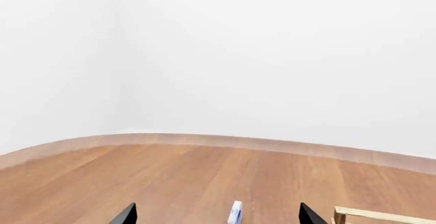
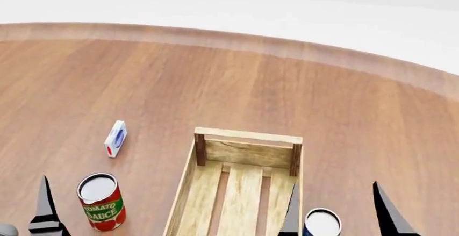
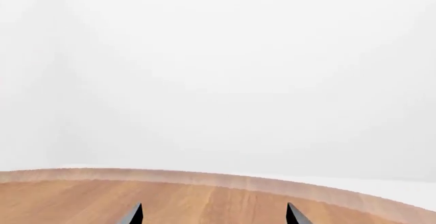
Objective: Pick up the butter and put it in the tray.
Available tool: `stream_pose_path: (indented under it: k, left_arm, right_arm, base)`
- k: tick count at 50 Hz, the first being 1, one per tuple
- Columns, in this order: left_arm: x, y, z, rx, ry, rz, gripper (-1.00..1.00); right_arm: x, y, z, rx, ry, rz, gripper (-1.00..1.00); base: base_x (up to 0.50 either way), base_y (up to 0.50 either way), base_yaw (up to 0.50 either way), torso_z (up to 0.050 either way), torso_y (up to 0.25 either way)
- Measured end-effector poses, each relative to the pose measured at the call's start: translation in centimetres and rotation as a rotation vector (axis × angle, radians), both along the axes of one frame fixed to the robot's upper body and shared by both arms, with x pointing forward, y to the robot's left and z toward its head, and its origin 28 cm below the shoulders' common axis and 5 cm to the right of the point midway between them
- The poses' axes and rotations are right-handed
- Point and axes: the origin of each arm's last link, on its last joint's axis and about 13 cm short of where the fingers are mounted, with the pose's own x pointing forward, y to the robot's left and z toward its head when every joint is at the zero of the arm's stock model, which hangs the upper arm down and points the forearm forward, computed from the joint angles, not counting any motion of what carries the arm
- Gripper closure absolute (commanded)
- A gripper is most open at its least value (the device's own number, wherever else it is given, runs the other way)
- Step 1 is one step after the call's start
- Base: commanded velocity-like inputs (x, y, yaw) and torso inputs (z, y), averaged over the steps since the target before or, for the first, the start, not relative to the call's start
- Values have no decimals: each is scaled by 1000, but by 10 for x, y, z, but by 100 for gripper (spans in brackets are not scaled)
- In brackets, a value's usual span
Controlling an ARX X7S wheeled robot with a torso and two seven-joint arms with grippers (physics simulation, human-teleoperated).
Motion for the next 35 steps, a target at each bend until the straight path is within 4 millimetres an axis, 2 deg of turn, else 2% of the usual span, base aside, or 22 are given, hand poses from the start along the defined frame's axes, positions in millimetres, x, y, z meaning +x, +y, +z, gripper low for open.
stream_pose_path:
  k: [5, 18, 26, 35]
  left_arm:
    - [0, 0, -1, 1, 1, 0, -100]
    - [1, -1, -2, 5, 6, 0, -100]
    - [1, -2, -3, 9, 8, -4, -100]
    - [2, 0, -3, 10, 9, 1, -100]
  right_arm:
    - [-3, -5, 8, -50, -23, 86, -100]
    - [-26, -21, 26, -159, -35, 416, -100]
    - [-47, -35, 26, -197, 39, 568, -100]
    - [-68, -56, 20, -232, 170, 647, -100]
  base:
    - [0, 0, 0, 0, 0]
    - [0, 0, 0, 0, 0]
    - [0, 0, 0, 0, 0]
    - [0, 0, 0, 0, 0]
